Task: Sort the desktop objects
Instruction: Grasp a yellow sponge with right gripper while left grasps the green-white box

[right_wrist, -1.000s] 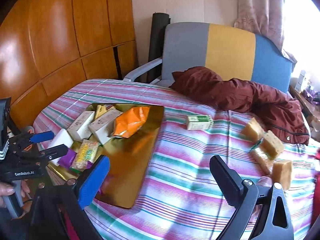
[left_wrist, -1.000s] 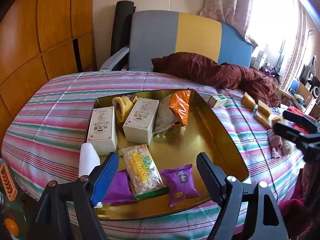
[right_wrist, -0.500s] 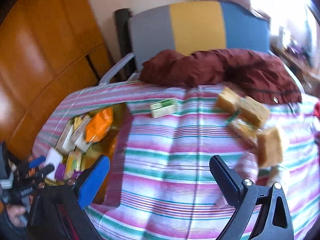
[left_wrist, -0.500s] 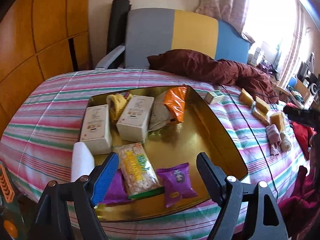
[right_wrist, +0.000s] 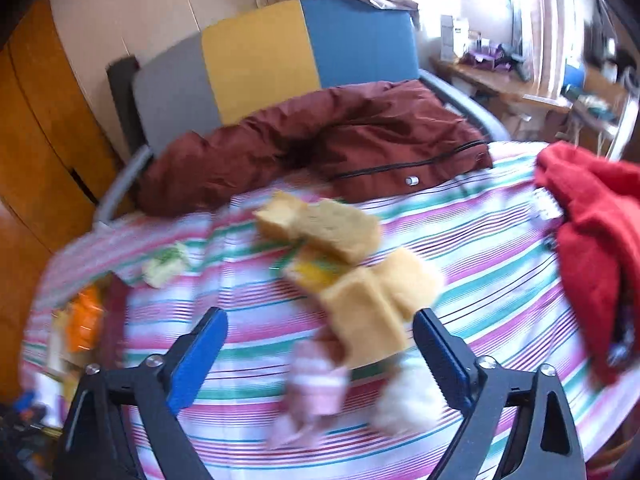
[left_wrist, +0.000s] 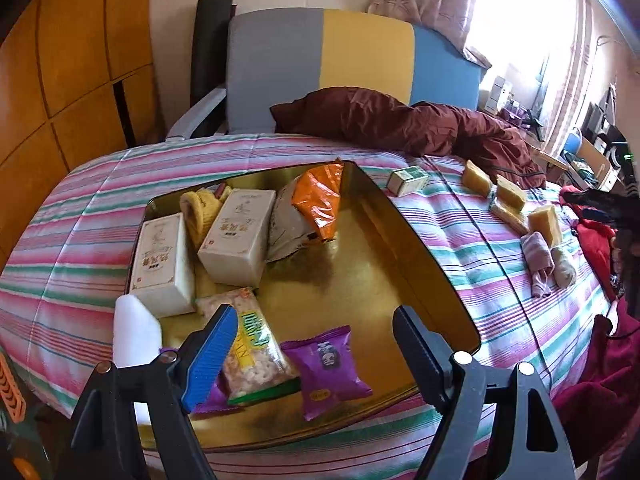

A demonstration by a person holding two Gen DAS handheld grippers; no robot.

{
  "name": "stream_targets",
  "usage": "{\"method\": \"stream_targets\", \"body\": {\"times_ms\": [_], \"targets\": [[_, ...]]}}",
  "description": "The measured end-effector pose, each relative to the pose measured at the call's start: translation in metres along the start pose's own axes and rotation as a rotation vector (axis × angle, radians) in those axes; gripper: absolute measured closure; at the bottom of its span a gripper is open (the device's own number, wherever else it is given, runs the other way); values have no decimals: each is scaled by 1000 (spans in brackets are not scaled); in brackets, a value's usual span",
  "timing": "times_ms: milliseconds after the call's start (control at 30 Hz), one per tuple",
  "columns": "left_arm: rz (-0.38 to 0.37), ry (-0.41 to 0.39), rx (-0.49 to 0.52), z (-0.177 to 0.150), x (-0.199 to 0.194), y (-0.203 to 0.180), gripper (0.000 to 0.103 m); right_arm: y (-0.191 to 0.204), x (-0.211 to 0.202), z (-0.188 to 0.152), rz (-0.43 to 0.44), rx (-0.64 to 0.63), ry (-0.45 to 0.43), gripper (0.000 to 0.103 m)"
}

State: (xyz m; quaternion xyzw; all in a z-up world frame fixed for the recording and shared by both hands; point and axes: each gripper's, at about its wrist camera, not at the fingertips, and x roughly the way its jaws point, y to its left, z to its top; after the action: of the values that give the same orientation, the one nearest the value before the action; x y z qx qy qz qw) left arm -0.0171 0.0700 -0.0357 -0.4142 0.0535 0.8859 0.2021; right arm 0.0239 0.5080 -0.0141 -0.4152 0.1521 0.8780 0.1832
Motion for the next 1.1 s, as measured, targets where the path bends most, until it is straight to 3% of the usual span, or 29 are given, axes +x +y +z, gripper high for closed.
{"method": "stream_targets", "body": {"times_ms": [133,267,333,700,867,1100], "targets": [[-17,-2,31,8,1,-11,22,2,31,-1,-62,-87,61,37],[-36,-9,71,19,2,-25,22,2,56,-5,-108,-122,96,38],[-45,-11,97,25,4,-34,22,3,65,-7,-141,-152,128,62],[-109,-28,209,73,21,-77,22,-2,45,-3,-70,-122,59,62],[-148,17,217,99,48,-93,22,10,36,-2,-63,-169,14,62],[-116,87,277,123,100,-116,22,15,22,1,-40,-186,-60,62]]}}
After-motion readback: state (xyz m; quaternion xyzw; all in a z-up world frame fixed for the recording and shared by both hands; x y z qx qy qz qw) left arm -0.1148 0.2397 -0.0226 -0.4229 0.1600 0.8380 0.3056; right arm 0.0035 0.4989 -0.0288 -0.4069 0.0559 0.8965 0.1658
